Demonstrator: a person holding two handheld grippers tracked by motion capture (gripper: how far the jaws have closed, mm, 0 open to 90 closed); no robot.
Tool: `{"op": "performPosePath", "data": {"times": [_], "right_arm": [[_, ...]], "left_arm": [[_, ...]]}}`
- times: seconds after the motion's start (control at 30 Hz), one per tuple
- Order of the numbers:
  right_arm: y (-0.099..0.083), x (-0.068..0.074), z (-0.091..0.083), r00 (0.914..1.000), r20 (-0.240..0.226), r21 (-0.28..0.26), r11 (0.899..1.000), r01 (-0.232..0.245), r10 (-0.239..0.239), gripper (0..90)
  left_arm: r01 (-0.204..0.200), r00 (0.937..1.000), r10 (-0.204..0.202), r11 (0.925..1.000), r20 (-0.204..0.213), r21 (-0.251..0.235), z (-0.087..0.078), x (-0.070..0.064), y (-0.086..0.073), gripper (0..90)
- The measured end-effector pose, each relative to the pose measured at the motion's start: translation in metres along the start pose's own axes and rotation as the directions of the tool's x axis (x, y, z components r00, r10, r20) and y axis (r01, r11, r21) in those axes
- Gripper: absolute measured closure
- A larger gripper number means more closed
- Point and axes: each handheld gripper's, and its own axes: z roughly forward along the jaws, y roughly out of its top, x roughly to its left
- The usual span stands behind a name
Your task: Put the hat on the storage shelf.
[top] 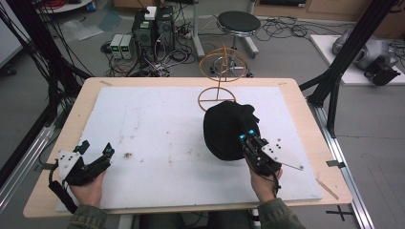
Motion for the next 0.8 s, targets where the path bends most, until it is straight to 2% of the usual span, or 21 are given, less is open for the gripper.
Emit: {"op": "performPosePath", "data": {"times": [0.13,0.37,0.47,0.53,0.6,0.8], "right_arm": [[0.011,0.002,-0.002,0.9997,0.014,-0.064,0.998,0.022,-0.021,86.8],[0.030,0.000,0.006,0.9994,0.024,-0.105,0.994,0.028,-0.025,86.8],[0.034,-0.001,0.011,0.9986,0.044,-0.125,0.992,0.035,-0.030,86.8],[0.037,-0.003,0.018,0.9975,0.062,-0.149,0.988,0.043,-0.034,86.8],[0.037,-0.003,0.020,0.9974,0.064,-0.153,0.987,0.042,-0.033,86.8],[0.052,-0.006,0.043,0.9963,0.083,-0.181,0.983,0.036,-0.021,86.8]], "left_arm": [[0.003,1.0000,-0.003,1.0000,0.002,0.001,-0.001,0.000,0.000,20.4],[0.012,0.9999,-0.012,0.9999,0.000,-0.006,-0.001,0.000,0.000,20.0],[0.016,0.9999,-0.016,0.9999,0.002,-0.003,-0.002,0.000,0.000,20.0],[0.023,0.9997,-0.023,0.9997,0.003,-0.002,-0.002,0.001,0.000,20.0],[0.034,0.9994,-0.034,0.9994,0.003,-0.008,-0.003,0.002,0.000,20.0],[0.066,0.9978,-0.066,0.9977,-0.003,-0.013,-0.004,0.006,0.000,20.0]]}}
